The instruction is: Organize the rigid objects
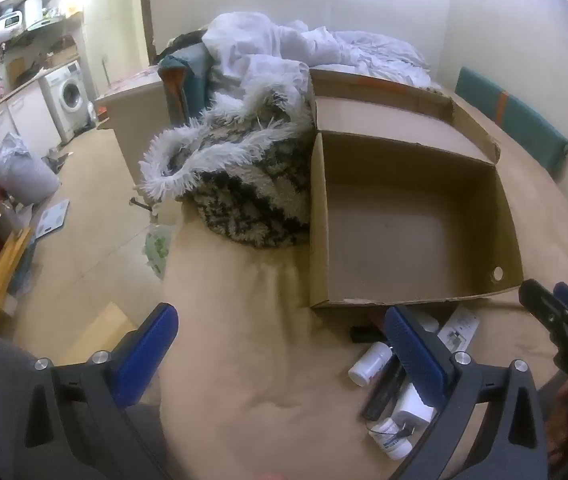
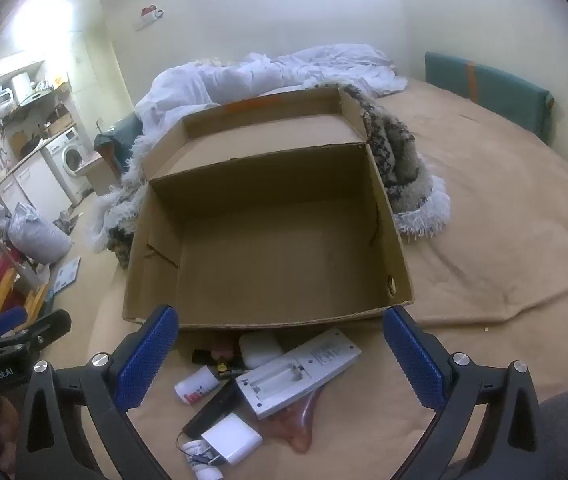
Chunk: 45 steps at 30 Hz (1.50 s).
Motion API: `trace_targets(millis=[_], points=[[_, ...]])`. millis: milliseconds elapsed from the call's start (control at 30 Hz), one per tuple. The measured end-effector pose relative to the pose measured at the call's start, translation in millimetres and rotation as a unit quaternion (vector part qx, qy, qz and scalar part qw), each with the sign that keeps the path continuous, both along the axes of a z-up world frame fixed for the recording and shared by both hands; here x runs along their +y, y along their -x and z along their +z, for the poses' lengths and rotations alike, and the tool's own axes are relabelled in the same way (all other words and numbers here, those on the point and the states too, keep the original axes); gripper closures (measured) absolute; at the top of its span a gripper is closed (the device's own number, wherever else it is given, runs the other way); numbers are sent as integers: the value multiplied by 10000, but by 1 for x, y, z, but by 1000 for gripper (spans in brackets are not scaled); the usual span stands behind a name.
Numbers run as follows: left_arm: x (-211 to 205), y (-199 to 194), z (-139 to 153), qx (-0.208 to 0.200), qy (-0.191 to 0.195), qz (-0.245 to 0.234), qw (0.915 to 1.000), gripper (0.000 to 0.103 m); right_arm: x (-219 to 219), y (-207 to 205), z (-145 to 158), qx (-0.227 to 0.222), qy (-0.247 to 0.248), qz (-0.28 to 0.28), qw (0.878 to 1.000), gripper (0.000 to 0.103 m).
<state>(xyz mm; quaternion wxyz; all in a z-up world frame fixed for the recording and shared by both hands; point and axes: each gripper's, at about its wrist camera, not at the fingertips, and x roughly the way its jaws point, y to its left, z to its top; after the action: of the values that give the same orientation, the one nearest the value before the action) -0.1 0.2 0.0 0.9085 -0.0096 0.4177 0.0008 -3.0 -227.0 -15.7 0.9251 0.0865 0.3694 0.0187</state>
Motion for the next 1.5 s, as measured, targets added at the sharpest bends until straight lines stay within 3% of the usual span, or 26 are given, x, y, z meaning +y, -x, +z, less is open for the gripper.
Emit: trace_targets(millis=[1500], points=[[-1, 2, 4, -31, -86, 65, 9999, 0, 8, -4, -8, 118, 210, 17, 9997, 0]])
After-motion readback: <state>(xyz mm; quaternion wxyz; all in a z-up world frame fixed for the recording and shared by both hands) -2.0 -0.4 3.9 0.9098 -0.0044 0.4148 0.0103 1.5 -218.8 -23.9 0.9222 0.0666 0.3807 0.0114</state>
